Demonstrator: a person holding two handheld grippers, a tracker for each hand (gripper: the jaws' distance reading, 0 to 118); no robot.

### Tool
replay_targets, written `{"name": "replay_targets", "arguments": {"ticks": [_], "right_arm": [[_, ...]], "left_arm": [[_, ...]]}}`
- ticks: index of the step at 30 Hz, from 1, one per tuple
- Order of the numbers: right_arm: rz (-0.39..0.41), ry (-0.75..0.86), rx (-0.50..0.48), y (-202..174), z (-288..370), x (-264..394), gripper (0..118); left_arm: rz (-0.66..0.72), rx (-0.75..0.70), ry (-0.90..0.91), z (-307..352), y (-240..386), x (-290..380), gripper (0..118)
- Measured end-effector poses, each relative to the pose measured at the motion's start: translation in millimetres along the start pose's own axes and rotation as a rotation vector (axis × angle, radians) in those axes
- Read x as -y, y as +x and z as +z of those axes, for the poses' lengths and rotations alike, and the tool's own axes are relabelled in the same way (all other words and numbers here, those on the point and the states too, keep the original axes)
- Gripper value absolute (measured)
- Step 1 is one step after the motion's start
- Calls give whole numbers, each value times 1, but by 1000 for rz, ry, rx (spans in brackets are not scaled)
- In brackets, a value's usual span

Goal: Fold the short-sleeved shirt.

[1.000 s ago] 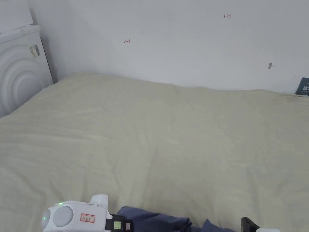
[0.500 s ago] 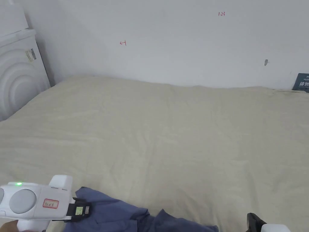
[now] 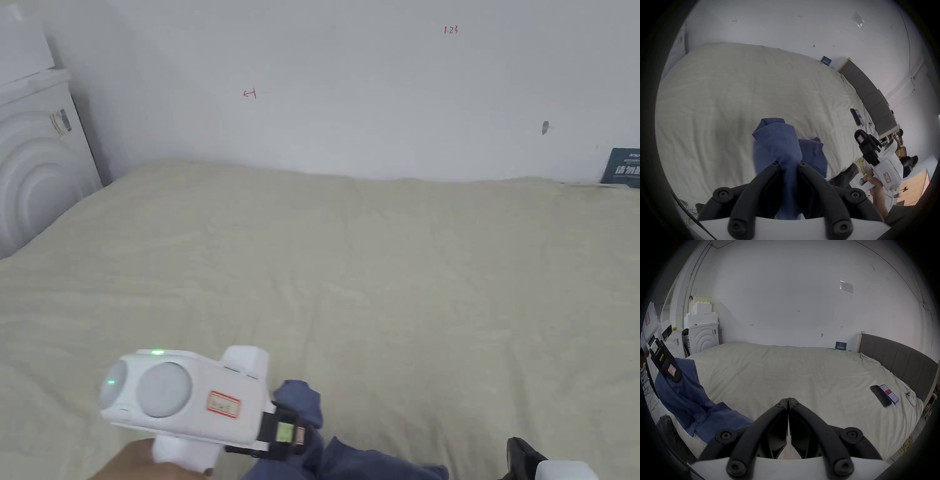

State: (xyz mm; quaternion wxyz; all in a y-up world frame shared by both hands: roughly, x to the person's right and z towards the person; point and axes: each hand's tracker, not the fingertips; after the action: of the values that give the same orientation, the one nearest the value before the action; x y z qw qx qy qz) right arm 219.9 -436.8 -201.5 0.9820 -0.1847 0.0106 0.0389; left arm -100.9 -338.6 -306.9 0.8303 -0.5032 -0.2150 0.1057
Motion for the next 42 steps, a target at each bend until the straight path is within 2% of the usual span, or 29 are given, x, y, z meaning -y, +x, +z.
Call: {"name": "replay_targets", "arguments": {"ticks": [9, 16, 19, 22, 24, 25, 26, 30, 33, 34, 38, 42], "right_arm": [[-20, -6, 37, 16, 7, 5, 1], [-19, -20, 54, 25, 12, 10, 1], [-17, -22, 60, 26, 13, 12, 1], [-23, -24, 62, 27, 13, 12, 1], [-31, -24, 62, 28, 13, 12, 1], [-36, -24, 63, 29, 12, 12, 1], [-39, -25, 63, 29, 12, 12, 1], [-50, -28, 62, 31, 10, 11, 1], [-53, -29, 61, 31, 10, 11, 1], [-54, -29, 61, 30, 9, 10, 1], [-57, -30, 63, 30, 10, 9, 1], [-52, -35, 68, 31, 11, 10, 1]], "left_arm": [[-5, -7, -114, -108, 69, 4, 9], [39, -15, -177, -159, 76, 10, 11], [57, 0, -165, -159, 69, 13, 25], [85, 78, -133, -148, 61, 13, 50], [90, 134, -99, -133, 55, 12, 55], [83, 154, -73, -125, 52, 12, 64], [75, 159, -52, -118, 48, 12, 64], [109, 250, 47, -99, 25, 15, 61], [178, 349, 12, -112, 13, 22, 26], [192, 375, -4, -121, 12, 25, 20], [270, 482, -83, -168, 18, 39, 17], [269, 417, -96, -206, 25, 50, 14]]}}
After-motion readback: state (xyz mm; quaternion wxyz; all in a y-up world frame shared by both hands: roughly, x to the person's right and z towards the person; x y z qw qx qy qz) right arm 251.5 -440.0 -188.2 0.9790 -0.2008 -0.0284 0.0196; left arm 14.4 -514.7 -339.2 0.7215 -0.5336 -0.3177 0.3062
